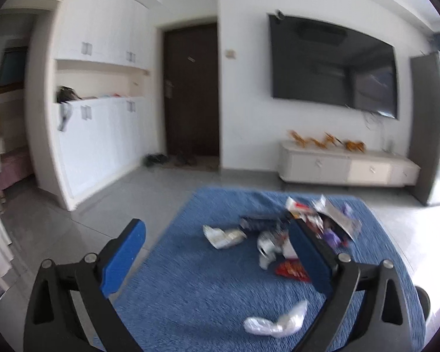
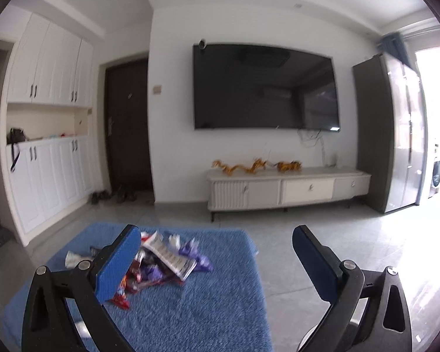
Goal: Collect trash
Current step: 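Grasp the white plastic bag with the left tool while the right tool grasps the red chip bag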
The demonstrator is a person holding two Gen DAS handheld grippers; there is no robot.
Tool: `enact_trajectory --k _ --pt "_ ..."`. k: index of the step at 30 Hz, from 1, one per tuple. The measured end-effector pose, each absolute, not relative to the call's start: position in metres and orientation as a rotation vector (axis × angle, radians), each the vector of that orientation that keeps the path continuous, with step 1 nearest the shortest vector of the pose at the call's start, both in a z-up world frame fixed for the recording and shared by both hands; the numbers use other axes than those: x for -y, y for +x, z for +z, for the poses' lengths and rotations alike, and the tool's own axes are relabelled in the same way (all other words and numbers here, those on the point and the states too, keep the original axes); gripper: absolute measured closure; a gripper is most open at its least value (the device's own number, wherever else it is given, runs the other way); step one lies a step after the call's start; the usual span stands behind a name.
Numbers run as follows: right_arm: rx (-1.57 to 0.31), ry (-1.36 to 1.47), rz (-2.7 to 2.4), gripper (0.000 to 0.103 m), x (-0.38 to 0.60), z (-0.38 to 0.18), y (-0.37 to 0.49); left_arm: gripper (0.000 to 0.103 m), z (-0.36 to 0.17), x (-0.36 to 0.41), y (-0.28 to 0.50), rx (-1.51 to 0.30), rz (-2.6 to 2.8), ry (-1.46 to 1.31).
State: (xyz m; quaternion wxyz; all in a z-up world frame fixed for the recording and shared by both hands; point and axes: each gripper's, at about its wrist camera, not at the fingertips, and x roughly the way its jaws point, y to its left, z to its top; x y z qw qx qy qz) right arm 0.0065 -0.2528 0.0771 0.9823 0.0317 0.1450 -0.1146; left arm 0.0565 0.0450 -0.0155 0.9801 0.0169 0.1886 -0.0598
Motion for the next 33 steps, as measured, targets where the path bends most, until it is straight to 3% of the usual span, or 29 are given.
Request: enact_trajectory --k 7,14,18,20,22,25,26,28,31,33 --pt "-0.468 0.062 -0.056 0.000 0.232 0.031 0.059 0.005 -0.064 -0.028 0.070 -0.542 -0.440 0.065" --pt "-0.670 0.082 0.180 0.028 0.191 -0.020 0.115 0.005 -0.117 -0.004 0.083 -0.701 -0.583 0.143" --pt "-0.748 0.066 0.265 0.039 0.172 -0.042 0.143 0.006 -0.141 0.000 0.094 -0.762 -0.612 0.152" --pt "-0.783 0.064 0.295 0.044 0.166 -0.051 0.156 0.014 -0.149 0.001 0.097 -0.791 -0.624 0.144" --pt "-0.813 0.063 0.316 0.046 0.160 -0.059 0.167 0.031 -0.158 0.001 0.102 -0.832 -0.639 0.123" --pt "-0.846 0.056 0.340 0.054 0.150 -0.069 0.179 0.046 -0.166 -0.002 0.106 -0.879 -0.666 0.078" --pt "-0.858 0.053 0.345 0.060 0.148 -0.071 0.181 0.048 -0.167 -0.003 0.106 -0.885 -0.681 0.060" --pt "-0.881 0.061 0.363 0.073 0.144 -0.077 0.186 0.062 -0.165 -0.003 0.104 -0.887 -0.696 0.054" --pt "-0.900 0.056 0.365 0.089 0.142 -0.081 0.183 0.070 -0.165 -0.002 0.100 -0.895 -0.702 0.049" --pt "-0.901 0.060 0.370 0.091 0.142 -0.082 0.174 0.070 -0.165 -0.006 0.096 -0.893 -0.693 0.048"
